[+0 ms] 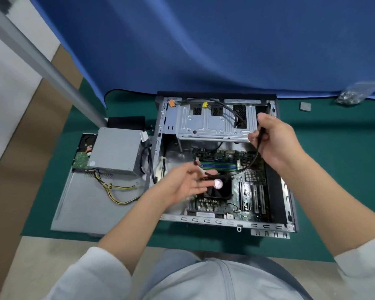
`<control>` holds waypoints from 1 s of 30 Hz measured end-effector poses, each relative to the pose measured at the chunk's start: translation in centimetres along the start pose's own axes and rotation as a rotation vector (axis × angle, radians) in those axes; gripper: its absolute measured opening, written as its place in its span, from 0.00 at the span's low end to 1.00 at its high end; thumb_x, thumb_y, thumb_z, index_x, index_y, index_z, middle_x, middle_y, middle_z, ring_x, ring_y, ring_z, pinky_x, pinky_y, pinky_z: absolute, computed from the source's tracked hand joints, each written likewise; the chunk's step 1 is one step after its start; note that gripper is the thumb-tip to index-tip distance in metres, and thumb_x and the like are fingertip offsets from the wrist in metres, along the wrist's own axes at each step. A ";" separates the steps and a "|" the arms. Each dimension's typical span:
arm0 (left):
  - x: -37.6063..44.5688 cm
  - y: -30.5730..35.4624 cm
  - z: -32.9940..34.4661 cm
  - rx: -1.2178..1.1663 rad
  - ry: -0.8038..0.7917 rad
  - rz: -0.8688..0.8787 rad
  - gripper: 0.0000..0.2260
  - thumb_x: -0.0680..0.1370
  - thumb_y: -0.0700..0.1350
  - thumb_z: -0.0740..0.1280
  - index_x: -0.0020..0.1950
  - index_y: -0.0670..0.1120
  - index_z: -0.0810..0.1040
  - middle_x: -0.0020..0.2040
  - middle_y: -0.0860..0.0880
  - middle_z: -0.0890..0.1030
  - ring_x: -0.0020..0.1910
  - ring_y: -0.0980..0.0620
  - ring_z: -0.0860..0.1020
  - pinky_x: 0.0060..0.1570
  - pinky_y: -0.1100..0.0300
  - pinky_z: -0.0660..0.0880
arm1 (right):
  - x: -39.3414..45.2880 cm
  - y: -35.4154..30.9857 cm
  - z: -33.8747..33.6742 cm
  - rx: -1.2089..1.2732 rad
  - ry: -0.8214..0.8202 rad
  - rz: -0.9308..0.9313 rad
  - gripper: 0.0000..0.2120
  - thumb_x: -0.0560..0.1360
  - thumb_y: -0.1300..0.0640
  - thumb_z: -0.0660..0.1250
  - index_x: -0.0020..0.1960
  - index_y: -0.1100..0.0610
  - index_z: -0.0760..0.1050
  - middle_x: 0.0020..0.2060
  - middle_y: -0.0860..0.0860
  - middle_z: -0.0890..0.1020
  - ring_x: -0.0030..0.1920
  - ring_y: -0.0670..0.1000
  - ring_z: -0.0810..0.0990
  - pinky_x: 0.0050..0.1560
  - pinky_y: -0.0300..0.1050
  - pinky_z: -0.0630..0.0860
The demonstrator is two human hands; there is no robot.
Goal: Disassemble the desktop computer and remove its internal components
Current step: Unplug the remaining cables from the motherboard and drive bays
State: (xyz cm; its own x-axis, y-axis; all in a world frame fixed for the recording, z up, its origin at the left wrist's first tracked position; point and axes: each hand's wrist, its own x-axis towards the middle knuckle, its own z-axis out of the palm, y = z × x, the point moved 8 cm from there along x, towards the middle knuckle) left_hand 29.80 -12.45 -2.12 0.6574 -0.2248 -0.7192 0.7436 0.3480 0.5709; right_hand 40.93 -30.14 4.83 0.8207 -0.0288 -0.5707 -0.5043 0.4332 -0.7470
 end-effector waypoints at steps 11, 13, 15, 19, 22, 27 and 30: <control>-4.8 8.7 -1.6 0.393 0.043 0.377 0.15 0.83 0.53 0.53 0.67 0.52 0.69 0.59 0.48 0.79 0.45 0.45 0.84 0.36 0.56 0.80 | -3.9 6.4 11.8 -0.780 -0.369 -0.292 0.06 0.77 0.53 0.66 0.42 0.51 0.71 0.35 0.45 0.77 0.33 0.41 0.75 0.38 0.39 0.73; -5.3 9.0 -2.1 0.445 0.029 0.395 0.16 0.82 0.57 0.51 0.67 0.57 0.68 0.56 0.51 0.79 0.40 0.43 0.84 0.32 0.58 0.79 | -4.1 6.9 13.6 -0.757 -0.379 -0.333 0.06 0.78 0.52 0.64 0.43 0.49 0.69 0.33 0.46 0.76 0.30 0.42 0.72 0.35 0.38 0.69; -5.7 9.4 -3.1 0.501 0.039 0.412 0.14 0.81 0.59 0.51 0.65 0.63 0.68 0.52 0.59 0.79 0.31 0.47 0.82 0.26 0.63 0.74 | -4.0 7.4 14.9 -0.736 -0.398 -0.326 0.04 0.78 0.51 0.63 0.46 0.47 0.68 0.33 0.45 0.77 0.31 0.43 0.75 0.36 0.40 0.72; -5.6 10.3 -6.2 0.748 0.097 0.468 0.14 0.81 0.59 0.50 0.62 0.61 0.70 0.38 0.60 0.82 0.19 0.58 0.69 0.22 0.66 0.66 | -4.1 8.4 16.1 -0.837 -0.497 -0.298 0.01 0.78 0.52 0.63 0.49 0.46 0.71 0.27 0.42 0.78 0.26 0.39 0.73 0.29 0.33 0.70; -5.2 11.1 -7.8 1.047 0.134 0.506 0.16 0.80 0.62 0.50 0.57 0.58 0.72 0.39 0.57 0.84 0.31 0.65 0.76 0.39 0.61 0.74 | -3.8 9.3 16.4 -0.809 -0.535 -0.184 0.04 0.78 0.53 0.64 0.45 0.52 0.74 0.28 0.47 0.71 0.20 0.40 0.67 0.21 0.33 0.65; -5.2 14.4 -12.4 0.476 0.479 0.554 0.26 0.79 0.59 0.57 0.74 0.52 0.55 0.62 0.51 0.73 0.54 0.52 0.77 0.55 0.53 0.74 | -3.2 7.9 17.4 -0.700 -0.372 -0.259 0.03 0.80 0.54 0.61 0.49 0.53 0.70 0.32 0.50 0.69 0.22 0.47 0.69 0.20 0.40 0.68; -4.1 12.1 -13.4 -0.108 0.365 0.197 0.25 0.78 0.57 0.62 0.71 0.48 0.63 0.63 0.41 0.74 0.58 0.41 0.77 0.55 0.51 0.76 | -3.9 6.6 18.5 -0.770 -0.345 -0.506 0.03 0.80 0.55 0.60 0.49 0.48 0.66 0.33 0.50 0.75 0.28 0.48 0.77 0.31 0.43 0.77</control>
State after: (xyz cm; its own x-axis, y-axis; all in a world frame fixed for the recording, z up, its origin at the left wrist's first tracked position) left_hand 34.45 4.86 2.44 0.6845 0.1855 -0.7050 0.5785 0.4501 0.6802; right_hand 39.32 -10.46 8.45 0.9597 0.2686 -0.0827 -0.0084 -0.2667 -0.9637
